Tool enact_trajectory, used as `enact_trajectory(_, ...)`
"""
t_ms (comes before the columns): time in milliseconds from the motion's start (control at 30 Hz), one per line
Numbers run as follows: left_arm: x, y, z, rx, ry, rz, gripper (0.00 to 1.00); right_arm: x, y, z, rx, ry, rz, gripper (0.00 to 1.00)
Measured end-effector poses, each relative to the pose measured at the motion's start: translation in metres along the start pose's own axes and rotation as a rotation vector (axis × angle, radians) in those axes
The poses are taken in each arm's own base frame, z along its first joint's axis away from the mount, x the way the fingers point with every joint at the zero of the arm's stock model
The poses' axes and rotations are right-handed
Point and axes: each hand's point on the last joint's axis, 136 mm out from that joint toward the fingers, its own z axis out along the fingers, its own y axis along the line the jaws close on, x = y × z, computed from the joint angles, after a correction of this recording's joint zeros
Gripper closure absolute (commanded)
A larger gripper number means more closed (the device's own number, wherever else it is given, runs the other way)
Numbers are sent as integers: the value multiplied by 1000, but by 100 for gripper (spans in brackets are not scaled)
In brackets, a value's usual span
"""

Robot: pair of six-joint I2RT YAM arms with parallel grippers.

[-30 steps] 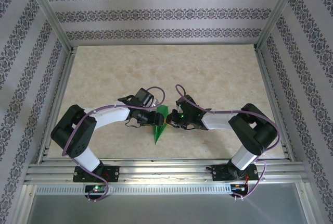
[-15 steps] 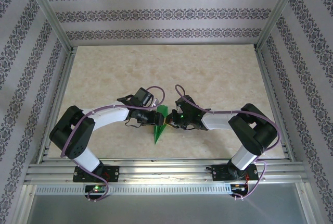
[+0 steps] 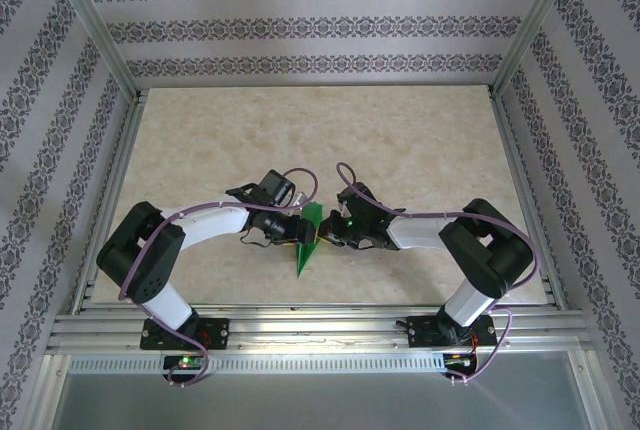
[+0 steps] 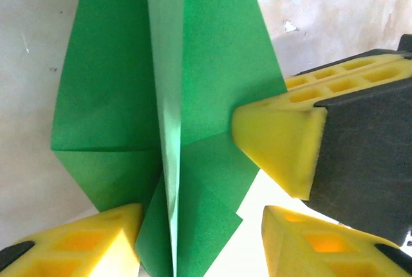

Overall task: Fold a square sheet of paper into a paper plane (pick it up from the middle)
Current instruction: Move a paper plane to the center of the table.

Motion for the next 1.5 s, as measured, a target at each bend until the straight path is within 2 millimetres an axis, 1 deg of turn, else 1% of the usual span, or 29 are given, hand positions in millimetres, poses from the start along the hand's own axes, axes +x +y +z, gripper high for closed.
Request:
enact_trajectory(300, 5, -3, 2, 9, 17, 8, 50, 0, 0, 0, 0, 1, 3, 100)
enact_trajectory(467, 7, -2, 5, 6, 26, 9, 54, -1, 2, 1, -5, 3, 1, 100)
enact_trajectory(533, 8, -1, 7, 2, 31, 9, 59, -1, 3, 1, -10, 3, 0, 100)
enact_trajectory(667, 10, 2, 11, -9, 44, 11, 63, -2, 4, 1, -12, 2, -2, 100)
enact_trajectory(1000, 8, 10, 13, -48, 34, 18, 76, -2, 5, 1, -13, 1, -2, 100)
enact_trajectory(1200, 6, 12, 14, -62, 32, 16, 79, -2, 5, 2, -15, 0, -3, 100)
enact_trajectory(1500, 5, 14, 19, -82, 40, 19, 79, -1, 5, 2, -17, 6, -2, 100)
